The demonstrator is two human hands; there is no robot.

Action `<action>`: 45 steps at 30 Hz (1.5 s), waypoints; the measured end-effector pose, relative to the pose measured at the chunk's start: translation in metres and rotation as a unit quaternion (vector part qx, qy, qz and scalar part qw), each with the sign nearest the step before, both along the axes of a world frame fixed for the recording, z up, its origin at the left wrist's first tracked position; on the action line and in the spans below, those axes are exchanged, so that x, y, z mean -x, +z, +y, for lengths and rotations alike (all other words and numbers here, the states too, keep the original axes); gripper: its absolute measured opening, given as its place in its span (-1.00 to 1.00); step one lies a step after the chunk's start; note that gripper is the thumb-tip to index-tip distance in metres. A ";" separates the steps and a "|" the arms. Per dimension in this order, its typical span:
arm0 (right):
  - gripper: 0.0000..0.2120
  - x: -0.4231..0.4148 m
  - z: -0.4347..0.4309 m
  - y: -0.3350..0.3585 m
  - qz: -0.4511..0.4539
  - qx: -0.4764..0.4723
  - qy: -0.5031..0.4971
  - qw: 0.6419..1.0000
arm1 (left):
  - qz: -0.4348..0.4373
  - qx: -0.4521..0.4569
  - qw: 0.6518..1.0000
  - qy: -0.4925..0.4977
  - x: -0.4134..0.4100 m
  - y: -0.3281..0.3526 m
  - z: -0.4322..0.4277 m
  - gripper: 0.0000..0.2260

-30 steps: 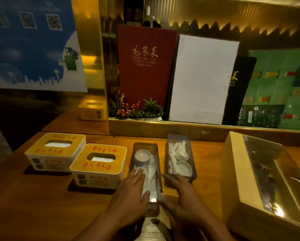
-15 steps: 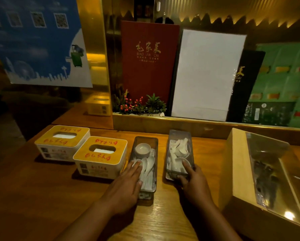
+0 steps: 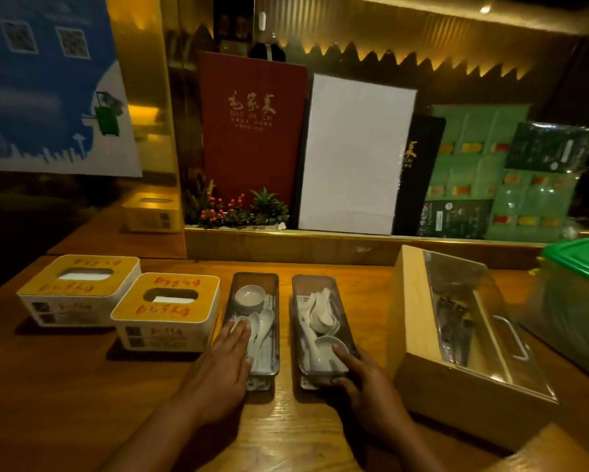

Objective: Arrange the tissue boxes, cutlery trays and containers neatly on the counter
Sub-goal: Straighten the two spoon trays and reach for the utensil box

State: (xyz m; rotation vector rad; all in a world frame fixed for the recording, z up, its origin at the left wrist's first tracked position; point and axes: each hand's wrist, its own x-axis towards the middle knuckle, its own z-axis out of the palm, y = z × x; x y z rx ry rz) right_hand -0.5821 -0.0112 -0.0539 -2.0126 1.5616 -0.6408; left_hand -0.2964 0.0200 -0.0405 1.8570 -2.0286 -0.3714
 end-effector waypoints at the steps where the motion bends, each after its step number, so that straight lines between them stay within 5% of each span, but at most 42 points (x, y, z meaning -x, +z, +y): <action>1: -0.47 0.003 0.002 -0.002 0.003 -0.003 0.001 1.000 | 0.001 -0.001 1.000 -0.002 -0.001 0.000 0.002 -0.44; 17: -0.32 0.004 0.023 0.012 0.070 -0.005 0.040 0.997 | -0.029 -0.015 0.999 0.021 0.007 0.007 0.026 -0.44; 21: -0.28 0.071 0.031 0.039 0.125 0.026 0.074 0.989 | -0.030 0.020 0.999 0.039 0.072 0.014 0.024 -0.48; 26: -0.61 0.089 0.042 0.094 0.058 0.167 0.113 0.978 | 0.050 0.113 0.992 0.026 0.119 0.036 0.024 -0.50; 31: -0.63 0.203 0.006 0.099 0.073 0.222 0.025 0.972 | 0.154 0.171 0.972 0.048 0.266 0.051 0.043 -0.51; 36: -0.51 0.287 -0.036 0.066 -0.014 0.119 -0.097 0.988 | 0.226 0.104 0.964 0.096 0.354 0.047 0.053 -0.39; 41: -0.48 0.314 -0.070 0.050 -0.186 -0.002 -0.060 0.981 | 0.258 0.009 0.955 0.145 0.394 0.053 0.043 -0.20; 45: -0.44 0.325 -0.094 0.053 -0.222 -0.024 -0.039 0.974 | 0.259 -0.045 0.944 0.199 0.403 0.056 0.026 0.04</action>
